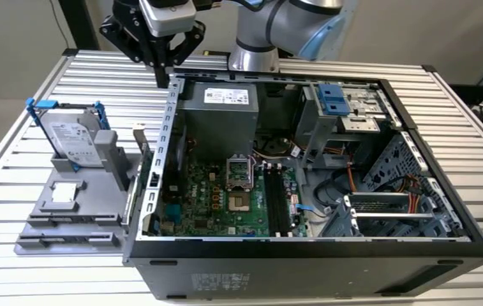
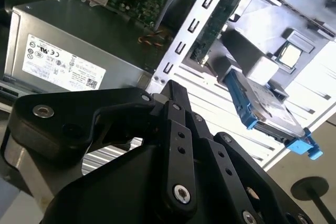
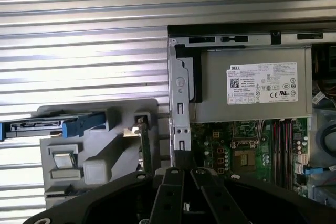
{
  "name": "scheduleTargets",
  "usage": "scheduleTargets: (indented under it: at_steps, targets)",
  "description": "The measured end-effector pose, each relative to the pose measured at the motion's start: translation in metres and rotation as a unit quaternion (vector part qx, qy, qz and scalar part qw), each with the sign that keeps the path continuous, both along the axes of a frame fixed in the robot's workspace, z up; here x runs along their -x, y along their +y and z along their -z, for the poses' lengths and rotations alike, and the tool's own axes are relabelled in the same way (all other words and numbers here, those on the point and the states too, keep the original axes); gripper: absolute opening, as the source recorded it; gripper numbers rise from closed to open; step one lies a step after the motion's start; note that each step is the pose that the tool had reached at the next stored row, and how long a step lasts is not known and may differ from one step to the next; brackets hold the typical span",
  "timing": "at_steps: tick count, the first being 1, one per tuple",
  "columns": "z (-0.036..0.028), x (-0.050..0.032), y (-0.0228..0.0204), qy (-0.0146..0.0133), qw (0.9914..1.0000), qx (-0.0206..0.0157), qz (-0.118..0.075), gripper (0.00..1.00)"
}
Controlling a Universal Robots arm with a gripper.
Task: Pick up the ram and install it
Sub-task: 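Reach for the ram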
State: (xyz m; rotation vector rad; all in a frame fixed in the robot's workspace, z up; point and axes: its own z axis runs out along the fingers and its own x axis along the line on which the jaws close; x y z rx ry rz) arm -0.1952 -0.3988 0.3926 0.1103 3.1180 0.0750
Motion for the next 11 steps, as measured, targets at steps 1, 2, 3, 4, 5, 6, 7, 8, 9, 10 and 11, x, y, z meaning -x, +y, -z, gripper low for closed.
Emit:
scheduleTargets:
  at_steps: [1, 2, 3, 4, 5, 6, 7, 8, 9, 10, 11]
  targets:
    - [0.0, 0.0014, 0.0, 0.0, 1.0, 0.0, 0.0, 0.0]
    - [0.0, 0.0027, 0.0, 0.0, 1.0, 0.0, 0.0, 0.0]
    - [0.0, 0.0041, 0.0, 0.0, 1.0, 0.0, 0.0, 0.0]
    - [0.0, 0.0055, 0.0, 0.0, 1.0, 0.0, 0.0, 0.0]
    - [0.0, 0.0067, 0.0, 0.0, 1.0, 0.0, 0.0, 0.0]
    - [0.0, 0.0081, 0.0, 0.0, 1.0, 0.0, 0.0, 0.0]
    - [0.0, 0.0095, 0.0, 0.0, 1.0, 0.0, 0.0, 0.0]
    - [0.0, 0.0108, 0.0, 0.0, 1.0, 0.0, 0.0, 0.0]
    - [0.0, 0.0121, 0.0, 0.0, 1.0, 0.0, 0.0, 0.0]
    - [0.0, 0.0135, 0.0, 0.0, 1.0, 0.0, 0.0, 0.0]
    - [0.0, 0.0148, 0.0, 0.0, 1.0, 0.0, 0.0, 0.0]
